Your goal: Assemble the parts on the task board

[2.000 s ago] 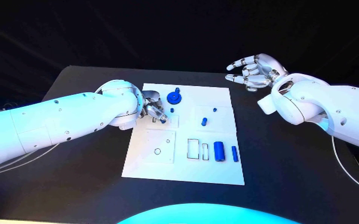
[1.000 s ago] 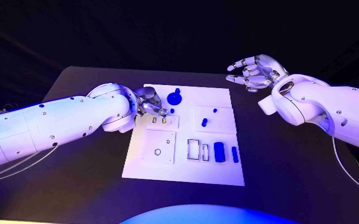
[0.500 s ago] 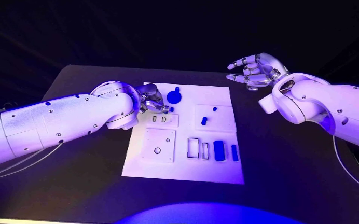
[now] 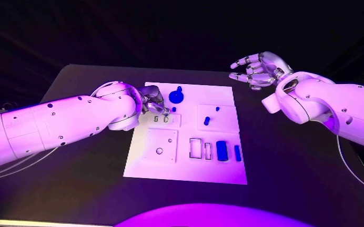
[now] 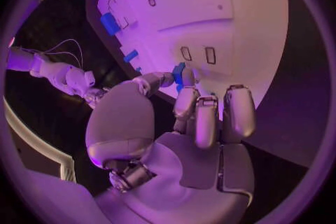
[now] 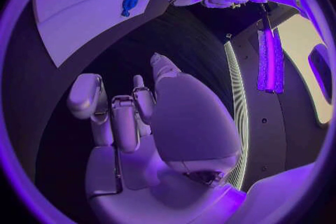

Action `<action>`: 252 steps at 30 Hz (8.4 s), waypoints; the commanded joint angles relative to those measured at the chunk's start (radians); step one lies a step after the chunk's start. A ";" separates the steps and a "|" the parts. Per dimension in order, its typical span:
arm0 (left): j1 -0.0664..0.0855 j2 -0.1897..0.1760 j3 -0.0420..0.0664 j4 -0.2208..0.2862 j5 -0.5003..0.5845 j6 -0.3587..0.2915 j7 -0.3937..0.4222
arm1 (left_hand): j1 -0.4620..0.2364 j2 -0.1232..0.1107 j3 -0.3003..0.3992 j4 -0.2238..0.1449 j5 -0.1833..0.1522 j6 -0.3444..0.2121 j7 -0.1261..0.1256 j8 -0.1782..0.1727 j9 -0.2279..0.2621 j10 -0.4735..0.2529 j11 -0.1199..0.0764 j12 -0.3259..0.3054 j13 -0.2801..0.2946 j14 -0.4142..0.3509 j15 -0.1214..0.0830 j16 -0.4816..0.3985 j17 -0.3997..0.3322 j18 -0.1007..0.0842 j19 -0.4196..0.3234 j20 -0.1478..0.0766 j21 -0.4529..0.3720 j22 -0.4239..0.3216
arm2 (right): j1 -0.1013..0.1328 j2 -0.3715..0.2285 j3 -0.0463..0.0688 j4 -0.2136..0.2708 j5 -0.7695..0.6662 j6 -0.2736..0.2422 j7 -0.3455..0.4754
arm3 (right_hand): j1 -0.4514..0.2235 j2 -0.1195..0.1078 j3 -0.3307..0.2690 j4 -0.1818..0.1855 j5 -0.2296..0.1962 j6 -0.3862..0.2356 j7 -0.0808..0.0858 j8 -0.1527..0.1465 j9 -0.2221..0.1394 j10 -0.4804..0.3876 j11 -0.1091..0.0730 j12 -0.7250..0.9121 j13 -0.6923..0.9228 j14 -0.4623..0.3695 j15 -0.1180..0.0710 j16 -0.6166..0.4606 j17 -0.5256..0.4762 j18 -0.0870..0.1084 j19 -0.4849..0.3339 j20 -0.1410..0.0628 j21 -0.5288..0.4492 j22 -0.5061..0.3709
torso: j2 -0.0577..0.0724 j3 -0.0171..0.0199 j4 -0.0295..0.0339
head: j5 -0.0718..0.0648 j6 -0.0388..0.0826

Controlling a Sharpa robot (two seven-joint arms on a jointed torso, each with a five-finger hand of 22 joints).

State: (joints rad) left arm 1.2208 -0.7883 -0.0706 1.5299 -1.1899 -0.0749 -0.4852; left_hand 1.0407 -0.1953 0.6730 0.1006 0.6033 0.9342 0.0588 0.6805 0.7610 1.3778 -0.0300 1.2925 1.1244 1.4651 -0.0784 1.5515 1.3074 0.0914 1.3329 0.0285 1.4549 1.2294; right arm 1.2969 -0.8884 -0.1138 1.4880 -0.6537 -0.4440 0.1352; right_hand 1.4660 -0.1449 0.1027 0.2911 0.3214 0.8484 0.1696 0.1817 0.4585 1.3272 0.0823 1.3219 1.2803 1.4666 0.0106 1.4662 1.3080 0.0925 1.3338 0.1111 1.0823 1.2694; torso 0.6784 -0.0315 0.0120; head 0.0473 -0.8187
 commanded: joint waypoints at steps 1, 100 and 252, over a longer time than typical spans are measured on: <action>-0.002 0.002 0.000 0.004 -0.023 0.033 -0.007 | 0.032 0.020 0.144 -0.149 -0.003 0.018 -0.017 -0.003 -0.001 -0.006 -0.001 -0.003 0.001 0.091 -0.006 -0.003 0.210 -0.020 0.008 0.002 -0.003 0.001 | -0.001 0.000 0.000 0.002 -0.008 0.003 0.007 | -0.009 -0.002 0.006 -0.002 0.003 -0.005 -0.002 0.006 -0.001 -0.003 0.000 -0.004 0.000 0.046 -0.004 -0.003 0.024 0.012 -0.006 0.000 -0.002 -0.001 | 0.000 -0.0001 0.0004 | 0.000 -0.002; -0.014 0.006 -0.004 -0.012 0.013 0.106 -0.012 | 0.050 -0.028 -0.065 -0.004 -0.013 0.047 -0.034 -0.024 -0.075 0.012 -0.012 -0.008 0.021 0.093 -0.012 -0.001 0.215 -0.020 0.011 0.001 -0.017 -0.001 | -0.001 -0.002 0.000 0.000 -0.007 -0.002 0.008 | -0.020 -0.001 0.010 -0.002 0.006 -0.009 -0.002 0.011 -0.002 -0.003 -0.001 -0.006 -0.003 0.046 -0.005 -0.006 0.021 0.013 -0.006 -0.001 -0.008 -0.003 | 0.000 -0.0005 -0.0008 | 0.001 -0.002; 0.130 0.211 0.075 -0.493 0.151 0.416 -0.007 | 0.081 0.052 -0.423 0.194 -0.370 -0.135 0.080 -0.149 -0.274 -0.342 0.094 -0.451 -0.523 -0.005 0.079 -0.134 -0.052 0.036 -0.170 0.078 -0.214 -0.279 | -0.001 0.021 0.000 -0.055 0.145 -0.030 0.110 | -0.075 -0.080 0.233 -0.032 0.016 -0.105 0.082 0.092 -0.046 -0.403 0.102 -0.962 -1.117 -0.453 0.125 -1.256 -0.879 0.088 -0.438 0.135 -1.019 -0.768 | 0.001 -0.0020 -0.0003 | 0.062 0.089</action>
State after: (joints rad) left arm 1.3449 -0.5839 0.0055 1.0430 -1.0389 0.3108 -0.5013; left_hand 1.1271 -0.1450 0.2575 0.2948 0.2383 0.7926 0.1387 0.5269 0.4881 1.0284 0.0658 0.8356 0.6023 1.4516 -0.0003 1.4139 1.2520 0.1389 1.1562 0.1063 1.2386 0.9457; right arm 1.2969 -0.8694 -0.1139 1.4342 -0.5394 -0.4779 0.2043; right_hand 1.3914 -0.2177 0.3349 0.2657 0.3334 0.7480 0.1950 0.2746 0.4158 0.9243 0.1797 0.3664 0.1747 1.0224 0.1326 0.2235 0.4378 0.1713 0.9040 0.2436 0.0706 0.5139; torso 0.6799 -0.0329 0.0120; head 0.1002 -0.7316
